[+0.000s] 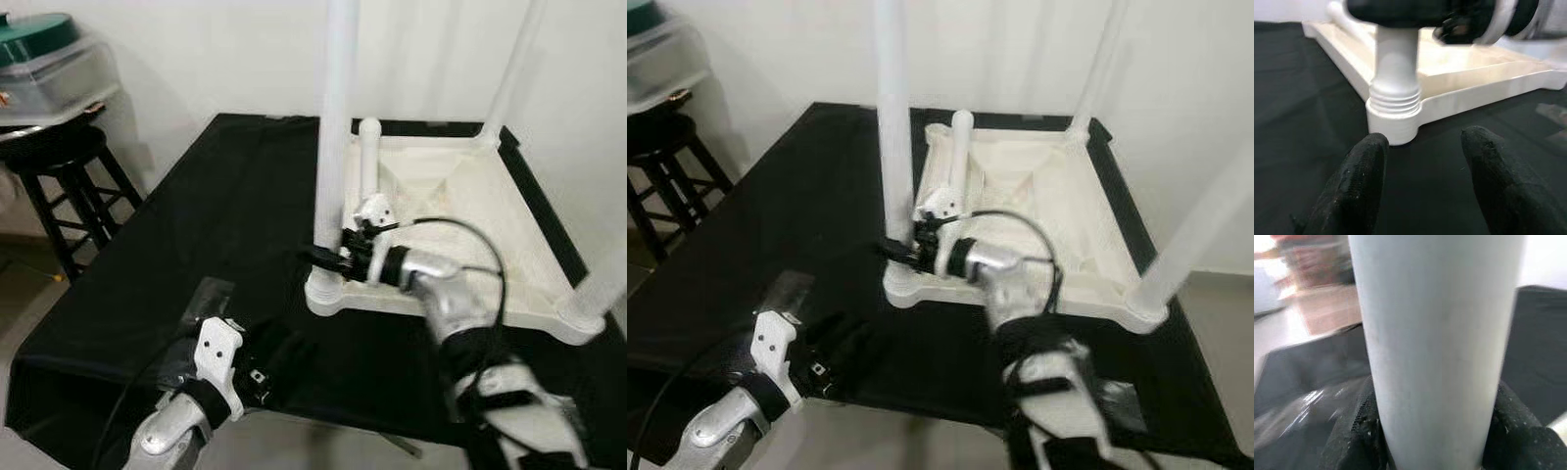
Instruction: Building children table
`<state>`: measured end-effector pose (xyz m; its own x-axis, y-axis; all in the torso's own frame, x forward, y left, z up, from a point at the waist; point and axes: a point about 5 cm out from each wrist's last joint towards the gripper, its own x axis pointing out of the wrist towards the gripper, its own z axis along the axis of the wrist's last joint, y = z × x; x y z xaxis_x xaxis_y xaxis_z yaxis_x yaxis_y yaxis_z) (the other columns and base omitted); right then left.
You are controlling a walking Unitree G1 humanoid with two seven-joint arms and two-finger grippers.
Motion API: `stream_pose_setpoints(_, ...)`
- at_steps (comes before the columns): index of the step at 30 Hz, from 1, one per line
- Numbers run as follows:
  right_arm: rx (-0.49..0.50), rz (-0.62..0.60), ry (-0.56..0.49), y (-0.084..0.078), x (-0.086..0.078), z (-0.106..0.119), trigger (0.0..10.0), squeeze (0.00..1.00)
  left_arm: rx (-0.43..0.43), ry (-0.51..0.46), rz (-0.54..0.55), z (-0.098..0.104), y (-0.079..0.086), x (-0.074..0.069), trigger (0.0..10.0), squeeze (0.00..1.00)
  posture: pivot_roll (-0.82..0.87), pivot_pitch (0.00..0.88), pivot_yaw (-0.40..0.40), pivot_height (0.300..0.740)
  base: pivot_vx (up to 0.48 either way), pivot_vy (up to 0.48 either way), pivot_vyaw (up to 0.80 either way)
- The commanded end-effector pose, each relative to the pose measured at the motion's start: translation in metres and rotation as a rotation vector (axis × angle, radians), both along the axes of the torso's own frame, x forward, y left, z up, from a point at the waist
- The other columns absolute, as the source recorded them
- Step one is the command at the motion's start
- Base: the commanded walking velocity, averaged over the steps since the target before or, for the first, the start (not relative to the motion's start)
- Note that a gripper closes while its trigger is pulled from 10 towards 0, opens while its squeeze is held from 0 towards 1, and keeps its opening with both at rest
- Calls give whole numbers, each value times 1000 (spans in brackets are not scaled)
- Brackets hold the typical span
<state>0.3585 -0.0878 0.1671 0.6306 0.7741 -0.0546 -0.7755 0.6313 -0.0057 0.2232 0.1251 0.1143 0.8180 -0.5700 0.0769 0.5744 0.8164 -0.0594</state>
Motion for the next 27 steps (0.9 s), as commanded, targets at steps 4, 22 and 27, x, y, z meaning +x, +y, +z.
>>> stream_pose_setpoints(4,-122,-240,127,17,-26,-51,0,0,5,2,-2,-1,3,-1,10000,0,-24,54,32,740,0,0,0)
stream_pose_setpoints(22,34,9,38,41,-40,-6,10000,1000,1,5,3,0,3,0,10000,0,-4,60,37,740,0,0,0)
stream_pose_setpoints(27,-76,383,-35,16,-34,15,10000,0,-3,2,4,0,1,0,10000,0,-1,61,30,740,0,0,0)
